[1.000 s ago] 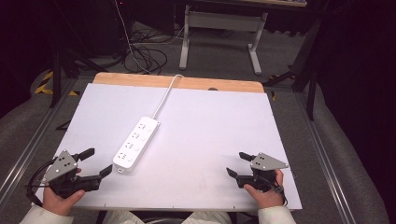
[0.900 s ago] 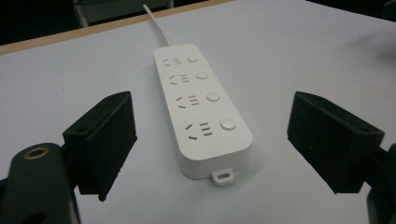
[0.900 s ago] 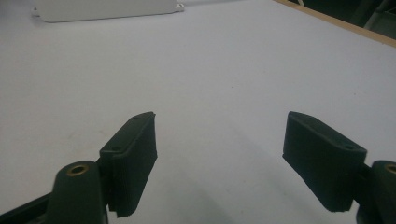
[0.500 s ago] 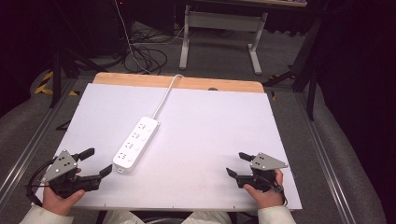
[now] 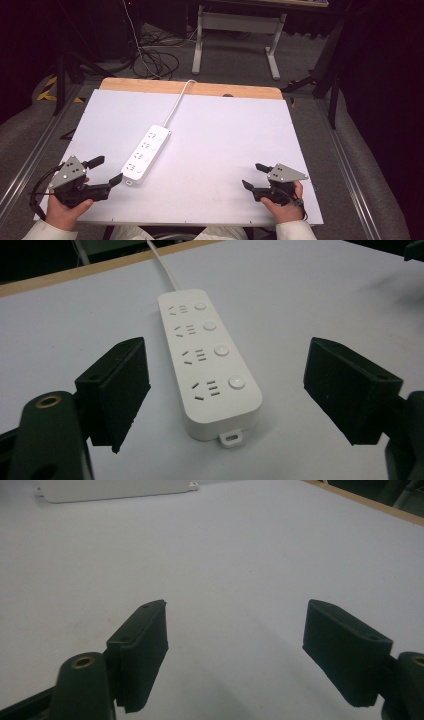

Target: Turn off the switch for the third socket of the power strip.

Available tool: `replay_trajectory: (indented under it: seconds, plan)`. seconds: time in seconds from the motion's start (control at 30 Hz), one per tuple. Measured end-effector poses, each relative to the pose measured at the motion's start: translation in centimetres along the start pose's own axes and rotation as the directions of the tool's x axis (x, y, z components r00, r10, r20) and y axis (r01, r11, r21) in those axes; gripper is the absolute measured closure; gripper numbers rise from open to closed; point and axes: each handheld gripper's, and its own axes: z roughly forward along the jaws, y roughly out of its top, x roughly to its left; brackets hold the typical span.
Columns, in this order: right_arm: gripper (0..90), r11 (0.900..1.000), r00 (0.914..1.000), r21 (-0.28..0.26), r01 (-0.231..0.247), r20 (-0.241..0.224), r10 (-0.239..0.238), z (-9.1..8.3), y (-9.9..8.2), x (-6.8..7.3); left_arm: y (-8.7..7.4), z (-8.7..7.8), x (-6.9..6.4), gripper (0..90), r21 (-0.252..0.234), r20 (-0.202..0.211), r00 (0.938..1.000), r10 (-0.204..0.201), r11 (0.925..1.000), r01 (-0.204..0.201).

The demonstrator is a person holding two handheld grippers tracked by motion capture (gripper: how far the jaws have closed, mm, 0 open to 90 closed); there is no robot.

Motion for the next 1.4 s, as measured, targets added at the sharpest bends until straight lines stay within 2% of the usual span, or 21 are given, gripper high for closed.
replay_trajectory:
  seconds: [0.2, 0.37, 0.5, 1.4]
  plan:
    - [26.1, 1.0, 1.0, 0.003, -0.002, -0.003, 0.002, 0.0, 0.0, 0.0, 1.6, 0.6, -0.7, 19.0, 0.016, 0.017, 0.9989, 0.044, 0.9989, -0.044]
    - [26.1, 1.0, 1.0, 0.002, 0.0, -0.006, 0.0, 0.0, 0.0, 0.0, 2.5, 1.1, -1.0, 19.2, 0.014, 0.029, 0.9982, 0.053, 0.9985, -0.053]
    - [26.1, 1.0, 0.9999, 0.003, -0.003, -0.013, 0.003, 0.0, 0.0, 0.0, 3.3, 1.8, -1.3, 19.7, 0.023, 0.022, 0.9972, 0.072, 0.9971, -0.073]
    - [26.1, 1.0, 0.9996, 0.004, 0.001, -0.028, 0.0, 0.1, -0.1, 0.0, 5.3, 5.8, -2.1, 21.1, 0.087, 0.087, 0.9938, 0.069, 0.9933, -0.076]
